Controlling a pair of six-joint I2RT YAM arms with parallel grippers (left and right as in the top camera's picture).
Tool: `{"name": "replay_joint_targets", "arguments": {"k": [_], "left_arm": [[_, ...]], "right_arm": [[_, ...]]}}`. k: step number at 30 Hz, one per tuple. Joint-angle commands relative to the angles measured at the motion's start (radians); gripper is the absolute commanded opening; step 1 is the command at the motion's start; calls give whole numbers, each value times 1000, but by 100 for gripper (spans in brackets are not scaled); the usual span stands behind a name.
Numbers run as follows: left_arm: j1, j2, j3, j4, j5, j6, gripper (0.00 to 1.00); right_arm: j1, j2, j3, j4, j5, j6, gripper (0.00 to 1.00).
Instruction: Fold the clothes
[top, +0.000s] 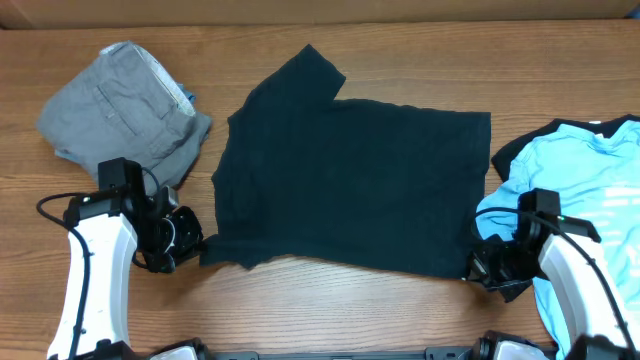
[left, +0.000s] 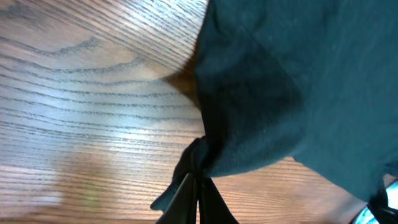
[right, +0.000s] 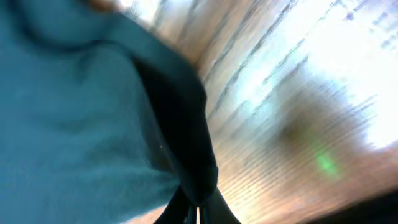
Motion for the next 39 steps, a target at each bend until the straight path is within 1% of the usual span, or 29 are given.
{"name": "replay_joint_targets", "arguments": {"k": [1, 4, 8, 10, 13, 16, 21, 23, 25, 30, 35, 37, 39], "left_arm": [[6, -37, 39, -9, 71, 31, 4], [6, -63, 80, -42, 82, 46, 4], [6, -98, 138, -77, 39, 46, 4], [5, -111, 152, -81, 30, 47, 5], [5, -117, 152, -75, 31, 50, 5], [-1, -117, 152, -43, 31, 50, 5], [-39, -116, 152, 77, 31, 40, 6], [-60, -115, 152, 106, 31, 21, 8], [-80, -109, 152, 128, 26, -1, 8], [-143, -56, 152, 186, -54, -4, 9], [-185, 27, 152, 267, -40, -11, 9], [-201, 58, 152, 233, -6, 6, 11], [-220, 85, 152, 132, 10, 24, 16]], "right_arm": [[6, -72, 80, -44, -50, -89, 4], [16, -120, 134, -101, -105, -124, 4], [46, -171, 205, -181, -117, -122, 4], [59, -188, 230, -222, -119, -96, 4], [65, -199, 236, -230, -124, -63, 4], [65, -192, 236, -190, -119, -24, 4], [64, -160, 236, -61, -115, 54, 4], [64, -138, 236, -19, -111, 83, 4], [64, -106, 236, 23, -110, 88, 4], [64, 5, 236, 92, -110, 89, 4], [64, 107, 236, 180, -113, 89, 4], [64, 131, 236, 196, -133, 88, 4], [64, 138, 236, 195, -140, 88, 4]]}}
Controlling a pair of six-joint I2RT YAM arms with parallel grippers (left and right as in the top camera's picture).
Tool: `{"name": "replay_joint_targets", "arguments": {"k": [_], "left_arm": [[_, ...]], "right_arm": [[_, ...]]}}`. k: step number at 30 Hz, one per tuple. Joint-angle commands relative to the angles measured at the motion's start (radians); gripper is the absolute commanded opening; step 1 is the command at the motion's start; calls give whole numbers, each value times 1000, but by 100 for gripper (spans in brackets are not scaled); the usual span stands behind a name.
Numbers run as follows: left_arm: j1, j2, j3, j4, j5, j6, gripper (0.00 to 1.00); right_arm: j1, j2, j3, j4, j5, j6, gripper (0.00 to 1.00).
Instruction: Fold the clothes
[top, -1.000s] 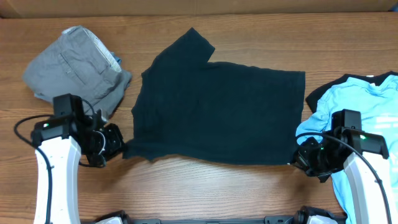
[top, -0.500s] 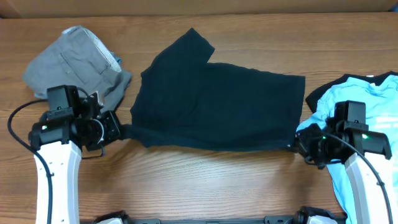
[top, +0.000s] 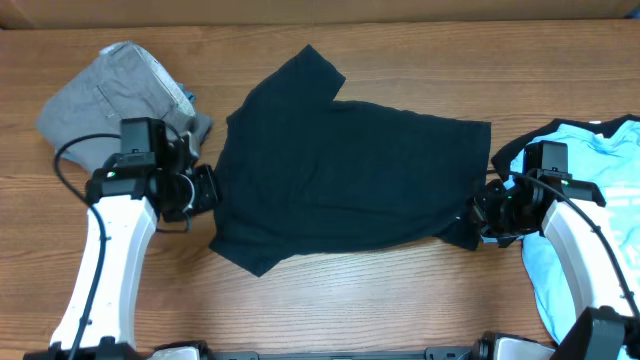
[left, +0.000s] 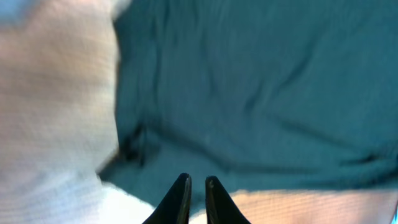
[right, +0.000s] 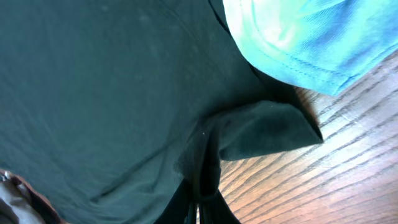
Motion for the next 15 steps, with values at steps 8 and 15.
{"name": "replay_joint_targets", "arguments": {"k": [8, 15], "left_arm": [[-45, 59, -47, -262, -54, 24, 60], [-45, 59, -214, -132, -55, -22, 61]], "right_arm": [[5, 5, 22, -51, -23, 4, 4], [5, 5, 22, -69, -30, 1, 4]]}}
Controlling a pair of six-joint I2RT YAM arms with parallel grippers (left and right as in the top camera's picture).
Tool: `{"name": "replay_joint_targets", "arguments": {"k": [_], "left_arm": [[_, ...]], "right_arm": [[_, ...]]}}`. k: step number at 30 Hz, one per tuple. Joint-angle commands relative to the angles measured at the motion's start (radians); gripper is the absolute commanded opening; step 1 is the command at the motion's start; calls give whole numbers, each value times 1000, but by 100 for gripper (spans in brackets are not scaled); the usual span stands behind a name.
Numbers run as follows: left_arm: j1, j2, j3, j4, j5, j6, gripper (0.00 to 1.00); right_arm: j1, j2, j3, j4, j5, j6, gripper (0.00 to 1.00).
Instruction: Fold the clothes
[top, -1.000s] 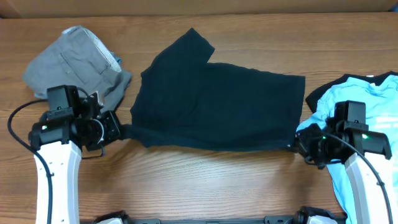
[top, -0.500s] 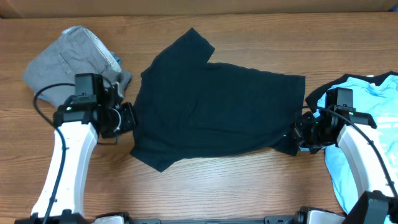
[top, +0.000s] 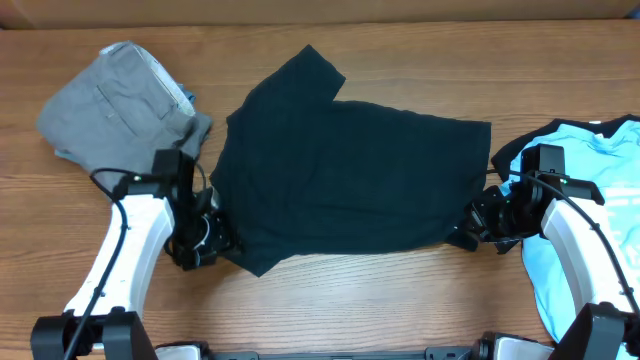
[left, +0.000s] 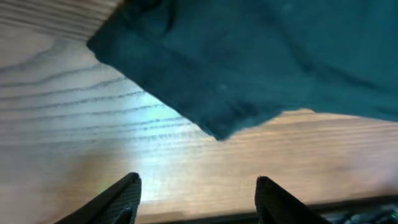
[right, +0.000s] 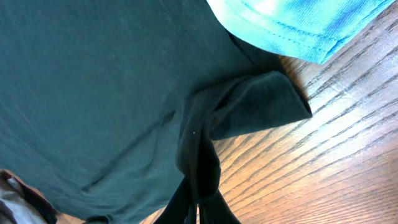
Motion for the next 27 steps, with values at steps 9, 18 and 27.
{"name": "replay_joint_targets", "arguments": {"k": [9, 18, 27], "left_arm": [[-3, 2, -209, 250, -97, -114, 39], [-3, 2, -277, 406, -111, -113, 36], [-3, 3, -289, 462, -122, -113, 49]], "right_arm": [[5, -3, 22, 2, -11, 1, 4], [5, -3, 22, 3, -11, 0, 4], [5, -3, 22, 4, -11, -3, 4]]}}
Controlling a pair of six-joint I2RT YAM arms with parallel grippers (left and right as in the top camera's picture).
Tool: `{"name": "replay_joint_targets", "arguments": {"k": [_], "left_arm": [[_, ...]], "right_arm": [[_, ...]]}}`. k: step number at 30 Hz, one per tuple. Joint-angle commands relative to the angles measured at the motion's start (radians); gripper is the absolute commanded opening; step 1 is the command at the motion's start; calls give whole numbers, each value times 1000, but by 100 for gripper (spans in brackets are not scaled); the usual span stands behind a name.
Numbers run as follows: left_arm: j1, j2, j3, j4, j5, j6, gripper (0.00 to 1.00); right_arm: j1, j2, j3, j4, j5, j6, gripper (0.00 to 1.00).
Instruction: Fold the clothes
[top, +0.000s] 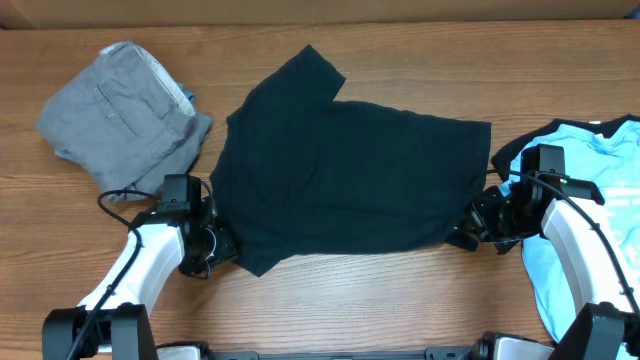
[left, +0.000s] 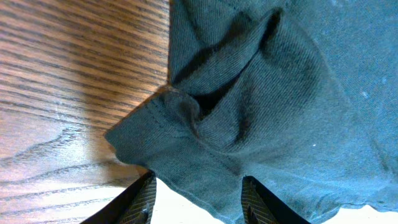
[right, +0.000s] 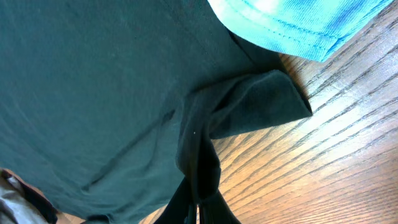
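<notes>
A dark teal T-shirt (top: 350, 175) lies spread on the wooden table, its lower part folded up. My left gripper (top: 215, 245) stands open at the shirt's bunched lower left corner (left: 211, 130), the hem lying between its fingers (left: 142, 202). My right gripper (top: 478, 222) is shut on the shirt's lower right corner (right: 249, 118), which is pinched into a fold between its jaws.
Folded grey trousers (top: 125, 100) lie at the back left. A light blue shirt (top: 585, 190) lies at the right edge, overlapping the dark shirt's right side; its hem (right: 292, 31) shows in the right wrist view. Bare wood (top: 400, 300) runs along the front.
My left gripper, open then over bare wood just off the shirt's edge, has come down onto the bunched lower left corner, hem between its fingers. The right gripper and its fold have not moved.
Both grippers were shut on the shirt's lower corners at the front of the table. Then the corners had been carried up over the shirt. The left gripper had then let go and stood open off the edge, and now straddles the left corner; the right still holds.
</notes>
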Motion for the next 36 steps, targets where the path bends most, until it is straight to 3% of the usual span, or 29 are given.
{"name": "replay_joint_targets", "arguments": {"k": [1, 10, 17, 30, 36], "left_arm": [[-3, 17, -34, 21, -40, -10, 47], [-3, 36, -34, 37, -73, -10, 4], [0, 39, 15, -77, 24, -5, 4], [25, -132, 270, -483, -96, -6, 4], [26, -230, 309, -503, -115, -6, 4]], "right_arm": [[5, -3, 22, 6, -9, -3, 4], [5, -3, 22, 14, -9, -6, 4], [5, -3, 22, 13, -9, -24, 4], [5, -105, 22, -156, -5, -106, 4], [5, -209, 22, -278, -5, -112, 4]]}}
